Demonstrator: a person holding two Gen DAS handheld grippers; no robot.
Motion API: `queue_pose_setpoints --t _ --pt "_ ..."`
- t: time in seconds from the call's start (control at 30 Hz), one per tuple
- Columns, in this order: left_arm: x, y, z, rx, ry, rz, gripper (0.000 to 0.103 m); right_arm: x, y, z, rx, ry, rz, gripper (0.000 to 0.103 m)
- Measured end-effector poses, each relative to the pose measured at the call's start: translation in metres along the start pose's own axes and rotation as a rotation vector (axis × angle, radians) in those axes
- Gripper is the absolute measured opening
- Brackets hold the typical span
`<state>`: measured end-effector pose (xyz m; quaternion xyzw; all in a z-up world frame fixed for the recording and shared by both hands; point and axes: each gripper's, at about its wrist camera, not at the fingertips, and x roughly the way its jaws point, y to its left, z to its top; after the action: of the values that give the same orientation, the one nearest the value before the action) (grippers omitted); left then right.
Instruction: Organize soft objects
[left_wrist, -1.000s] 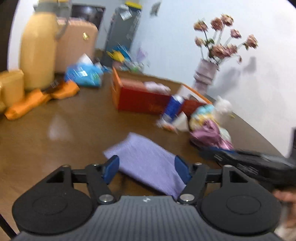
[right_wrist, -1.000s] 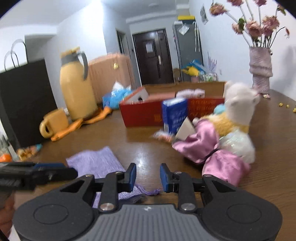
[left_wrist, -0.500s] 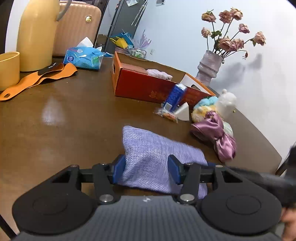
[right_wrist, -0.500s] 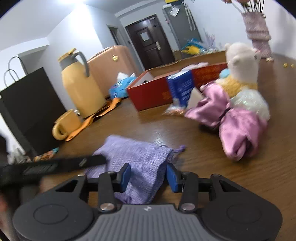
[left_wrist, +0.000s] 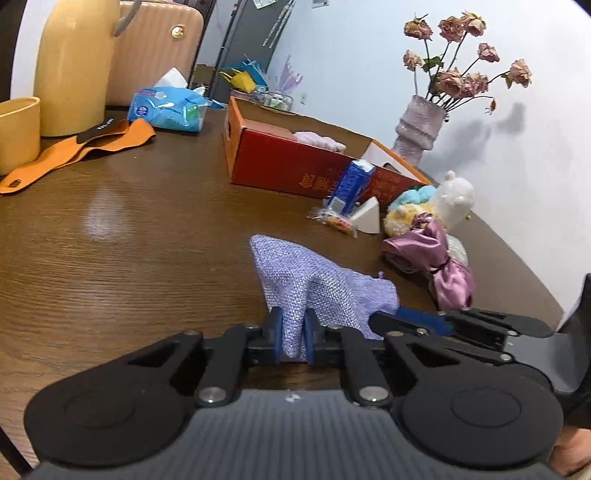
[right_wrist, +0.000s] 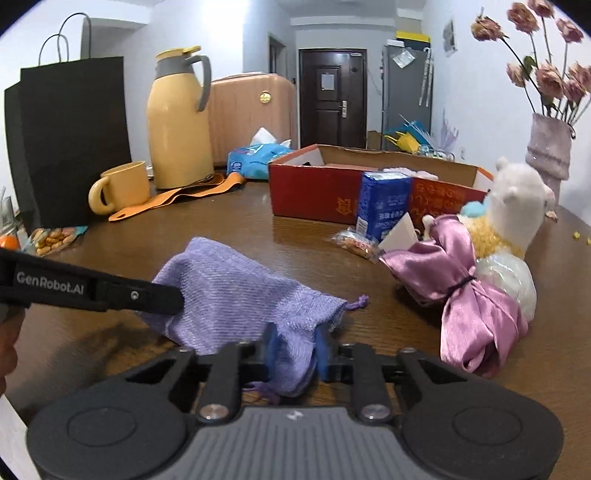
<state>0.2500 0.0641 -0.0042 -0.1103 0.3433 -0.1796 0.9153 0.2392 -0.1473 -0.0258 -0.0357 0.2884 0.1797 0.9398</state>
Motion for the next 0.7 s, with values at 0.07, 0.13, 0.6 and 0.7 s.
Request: queue_pose_setpoints --t 0.07,0.13,0.6,0.7 --pt "-0.001 -0.003 0.004 0.005 -0.016 -0.005 0.010 -0.001 -0.002 0.001 0.010 -0.008 0.016 0.008" --pt "-0.007 -0.007 0.015 0.017 -0.067 -0.034 0.009 -0.004 -0.008 0.007 0.038 -0.028 0.047 0.007" --pt "0.140 0.001 0.211 0.009 -0.048 0.025 0.009 0.124 -0.111 0.230 -0.110 0.076 0.082 0.007" --pt "0.160 0.003 0.203 0.058 -0.023 0.105 0.022 0.172 -0.115 0.234 -0.133 0.213 0.088 0.010"
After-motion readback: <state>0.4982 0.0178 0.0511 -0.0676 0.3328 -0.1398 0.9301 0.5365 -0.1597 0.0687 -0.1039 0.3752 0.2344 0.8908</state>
